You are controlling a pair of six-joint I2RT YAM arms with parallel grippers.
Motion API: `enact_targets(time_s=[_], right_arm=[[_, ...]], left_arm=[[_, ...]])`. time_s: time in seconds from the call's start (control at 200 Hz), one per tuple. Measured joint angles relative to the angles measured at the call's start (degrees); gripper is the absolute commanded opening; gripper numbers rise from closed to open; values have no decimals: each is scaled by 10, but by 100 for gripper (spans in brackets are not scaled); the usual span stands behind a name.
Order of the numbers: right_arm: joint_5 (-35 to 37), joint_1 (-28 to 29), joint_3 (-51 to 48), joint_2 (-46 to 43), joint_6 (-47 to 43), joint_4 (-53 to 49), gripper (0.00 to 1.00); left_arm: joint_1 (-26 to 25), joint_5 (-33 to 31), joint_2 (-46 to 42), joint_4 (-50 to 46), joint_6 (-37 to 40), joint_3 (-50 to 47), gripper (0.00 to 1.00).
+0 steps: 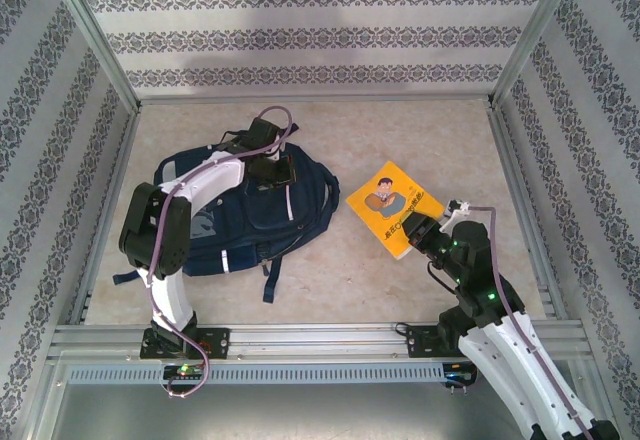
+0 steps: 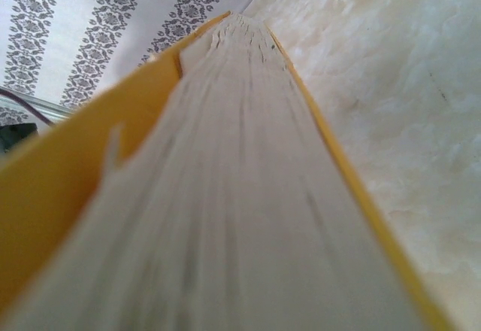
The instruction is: Pack the student bag
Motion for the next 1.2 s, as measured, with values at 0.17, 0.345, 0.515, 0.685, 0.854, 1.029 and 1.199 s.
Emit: enact_targets(time_s=[0.17,0.345,0.515,0.685,0.854,1.029,1.199], right_arm=[[12,0,24,7,-33,-75,0],[24,0,87,13,-67,-148,0],[0,0,148,7,-97,-185,0],[-12,0,204,-6,-111,-227,0],[-21,0,212,-67,-112,-245,0],[-10,0,216,-130,-112,-262,0],[-3,0,222,-174,-112,-275,0]], left_arm=[[-9,3,1,-62,26,56,0],[-59,26,1,-141,59,125,0],[-116,71,-3,-225,101,206,0],[-119,90,-60,-275,127,246,0],[-112,95,-122,-332,152,261,0],[-95,116,-135,-355,170,262,0],[-76,144,-134,-357,177,265,0]])
